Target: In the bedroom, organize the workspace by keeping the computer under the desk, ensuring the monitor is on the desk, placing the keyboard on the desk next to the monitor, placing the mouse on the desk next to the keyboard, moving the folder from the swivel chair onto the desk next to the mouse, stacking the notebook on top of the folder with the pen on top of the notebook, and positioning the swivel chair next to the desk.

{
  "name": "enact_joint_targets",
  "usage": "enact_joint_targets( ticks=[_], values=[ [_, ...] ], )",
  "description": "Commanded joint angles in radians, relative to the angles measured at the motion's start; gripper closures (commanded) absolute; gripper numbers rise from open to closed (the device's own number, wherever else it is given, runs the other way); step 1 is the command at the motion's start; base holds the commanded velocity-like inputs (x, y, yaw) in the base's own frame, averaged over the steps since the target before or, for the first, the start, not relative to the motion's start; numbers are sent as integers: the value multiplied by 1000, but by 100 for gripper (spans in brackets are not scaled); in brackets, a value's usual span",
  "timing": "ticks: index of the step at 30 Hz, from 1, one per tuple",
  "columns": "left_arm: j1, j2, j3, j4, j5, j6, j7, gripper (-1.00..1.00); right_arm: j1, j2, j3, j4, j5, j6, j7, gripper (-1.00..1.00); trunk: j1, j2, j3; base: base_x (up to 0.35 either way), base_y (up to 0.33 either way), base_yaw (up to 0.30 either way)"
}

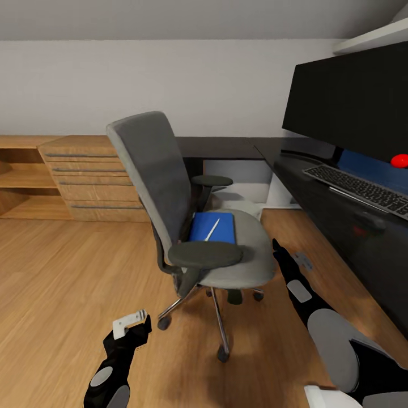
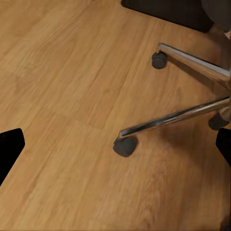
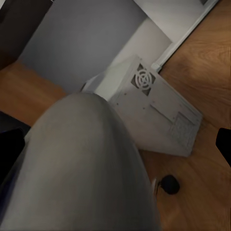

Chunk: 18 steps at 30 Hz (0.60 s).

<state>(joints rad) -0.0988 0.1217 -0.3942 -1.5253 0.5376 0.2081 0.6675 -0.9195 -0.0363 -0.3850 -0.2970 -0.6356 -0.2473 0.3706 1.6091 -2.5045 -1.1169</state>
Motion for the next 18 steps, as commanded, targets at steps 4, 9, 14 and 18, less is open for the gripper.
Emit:
enact_joint_targets(
  ticks=[4, 9, 14, 18],
  values=[
    [-1, 1, -3, -1, 4, 4, 8, -100, -1, 0, -2, 4, -11, 2, 8, -100, 0, 0, -1, 304, 0, -1],
    [-1, 1, -2, -1, 4, 4, 9, -100, -1, 0, -3, 5, -12, 10, 6, -100, 0, 0, -1, 143, 0, 0],
    [-1, 1, -2, -1, 4, 4, 10, -100, -1, 1, -3, 6, -12, 32, 6, -100, 0, 0, -1, 40, 0, 0],
    [-1, 1, -2, -1, 5, 4, 10, -100, -1, 3, -3, 9, -15, 84, 5, -100, 0, 0, -1, 11, 0, 0]
  ],
)
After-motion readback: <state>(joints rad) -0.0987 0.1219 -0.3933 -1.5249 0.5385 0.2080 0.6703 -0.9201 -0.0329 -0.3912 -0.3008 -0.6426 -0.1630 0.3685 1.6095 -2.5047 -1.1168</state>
